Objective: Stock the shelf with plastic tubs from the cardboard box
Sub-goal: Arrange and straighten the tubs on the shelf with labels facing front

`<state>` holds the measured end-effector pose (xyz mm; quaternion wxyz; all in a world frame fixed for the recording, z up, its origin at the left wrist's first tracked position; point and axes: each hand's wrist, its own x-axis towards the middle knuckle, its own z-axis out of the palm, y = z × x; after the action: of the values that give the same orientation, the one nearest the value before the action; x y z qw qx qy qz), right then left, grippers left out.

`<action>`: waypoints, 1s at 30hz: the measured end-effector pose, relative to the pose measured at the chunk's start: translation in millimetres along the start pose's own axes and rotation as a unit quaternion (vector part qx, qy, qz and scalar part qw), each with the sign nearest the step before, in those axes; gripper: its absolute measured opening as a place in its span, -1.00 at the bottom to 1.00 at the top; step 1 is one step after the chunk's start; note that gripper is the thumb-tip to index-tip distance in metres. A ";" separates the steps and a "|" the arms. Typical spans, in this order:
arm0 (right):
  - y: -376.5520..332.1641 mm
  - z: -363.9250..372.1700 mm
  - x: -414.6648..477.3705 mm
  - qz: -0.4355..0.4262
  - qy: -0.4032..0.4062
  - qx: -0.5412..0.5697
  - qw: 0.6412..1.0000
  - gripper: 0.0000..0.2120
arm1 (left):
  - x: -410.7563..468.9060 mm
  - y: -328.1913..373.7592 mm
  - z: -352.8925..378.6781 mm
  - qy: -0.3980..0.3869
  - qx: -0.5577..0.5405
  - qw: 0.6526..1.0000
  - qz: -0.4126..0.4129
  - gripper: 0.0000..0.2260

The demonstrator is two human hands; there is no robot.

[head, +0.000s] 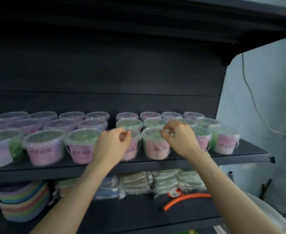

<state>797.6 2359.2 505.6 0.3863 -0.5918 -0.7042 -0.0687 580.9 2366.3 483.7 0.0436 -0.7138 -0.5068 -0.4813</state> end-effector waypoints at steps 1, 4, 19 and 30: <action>-0.6 0.7 11.0 -0.010 -0.001 -0.003 1.000 -0.73 | 10.9 -1.4 2.9 -0.003 0.000 1.000 -0.001 -0.80; 3.8 8.5 45.7 -0.031 -0.018 -0.017 0.999 -0.74 | 46.0 -9.7 18.5 -0.041 0.024 0.999 0.001 -0.85; 64.4 67.6 155.3 0.050 -0.264 -0.023 0.963 -0.56 | 159.3 -53.6 83.6 -0.395 0.091 0.911 -0.075 -0.36; 52.9 77.2 160.6 0.023 -0.296 -0.062 0.953 -0.45 | 162.7 -75.3 81.3 -0.380 0.091 0.916 -0.086 -0.42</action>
<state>808.6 2542.6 533.6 0.1250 -0.6240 -0.7678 0.0749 579.2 2558.2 527.3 -0.1291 -0.7898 -0.5861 -0.1271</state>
